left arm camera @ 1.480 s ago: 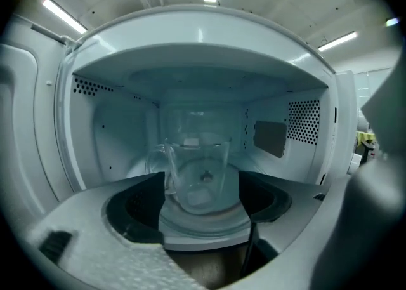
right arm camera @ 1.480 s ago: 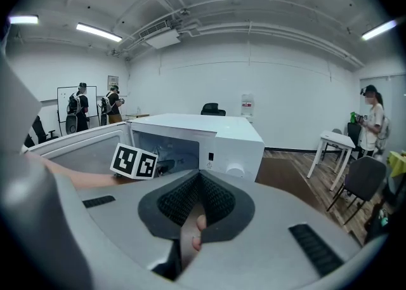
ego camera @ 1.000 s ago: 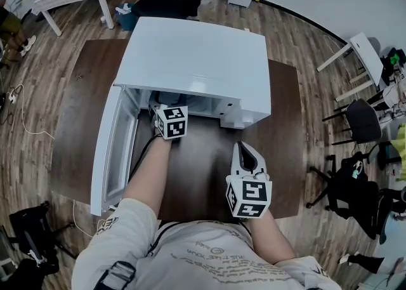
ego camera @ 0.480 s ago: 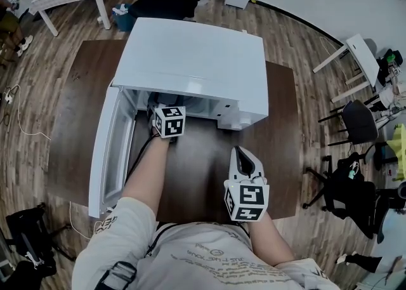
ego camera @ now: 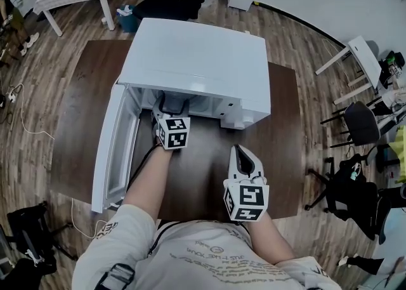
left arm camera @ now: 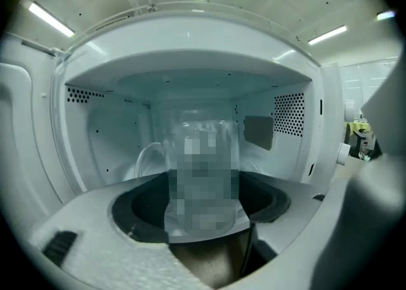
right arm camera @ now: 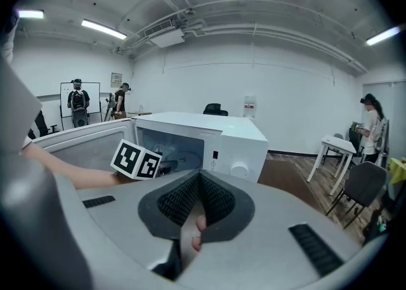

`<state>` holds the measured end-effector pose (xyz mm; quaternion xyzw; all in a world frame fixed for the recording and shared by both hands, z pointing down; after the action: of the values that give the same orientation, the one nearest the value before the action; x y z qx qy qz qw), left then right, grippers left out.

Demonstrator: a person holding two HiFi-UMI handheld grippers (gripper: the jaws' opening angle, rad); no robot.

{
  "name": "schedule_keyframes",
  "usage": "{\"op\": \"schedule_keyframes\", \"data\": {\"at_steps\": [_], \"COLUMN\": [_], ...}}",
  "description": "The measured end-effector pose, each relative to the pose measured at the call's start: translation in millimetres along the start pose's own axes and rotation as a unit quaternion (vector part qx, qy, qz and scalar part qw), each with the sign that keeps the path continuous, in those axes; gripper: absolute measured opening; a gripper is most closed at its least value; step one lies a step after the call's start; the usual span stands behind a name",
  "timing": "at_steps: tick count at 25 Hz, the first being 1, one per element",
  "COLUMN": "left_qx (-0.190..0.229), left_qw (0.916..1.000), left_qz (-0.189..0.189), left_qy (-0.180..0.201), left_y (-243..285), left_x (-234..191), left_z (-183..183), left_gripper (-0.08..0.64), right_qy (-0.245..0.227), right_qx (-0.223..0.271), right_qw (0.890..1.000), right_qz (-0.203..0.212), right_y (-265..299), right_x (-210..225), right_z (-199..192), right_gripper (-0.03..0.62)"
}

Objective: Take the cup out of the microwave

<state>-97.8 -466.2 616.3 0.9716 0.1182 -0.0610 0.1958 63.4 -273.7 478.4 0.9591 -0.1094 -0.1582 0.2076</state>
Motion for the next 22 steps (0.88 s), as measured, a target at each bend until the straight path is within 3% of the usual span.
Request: {"op": "schedule_keyframes", "data": {"at_steps": [12, 22], "left_qx": [0.001, 0.024], "left_qw": [0.9999, 0.9993], "left_qz": [-0.014, -0.027], "left_qy": [0.001, -0.002], "left_y": [-53.7, -123.0], "left_x": [6.5, 16.5], "left_z": [-3.6, 21.1], "left_gripper": [0.348, 0.348], "right_qy": [0.004, 0.019], "right_qx": [0.021, 0.052], "right_qw": [1.0, 0.998], "right_qz": [0.007, 0.02], "right_y": [-14.9, -29.0], "right_x": [-16.3, -43.8], "right_z": [11.3, 22.9], "right_gripper": [0.011, 0.011]}}
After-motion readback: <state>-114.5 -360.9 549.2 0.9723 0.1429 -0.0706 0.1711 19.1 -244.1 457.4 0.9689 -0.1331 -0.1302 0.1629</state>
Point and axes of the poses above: the fingertips, and each gripper's own axes: y forward along the fingers, x to its right, z out of its top, the point moved 2 cm from there along -y, backward along the fingers, and after that the axes turned 12 degrees about -y, right-handed, at the moved point
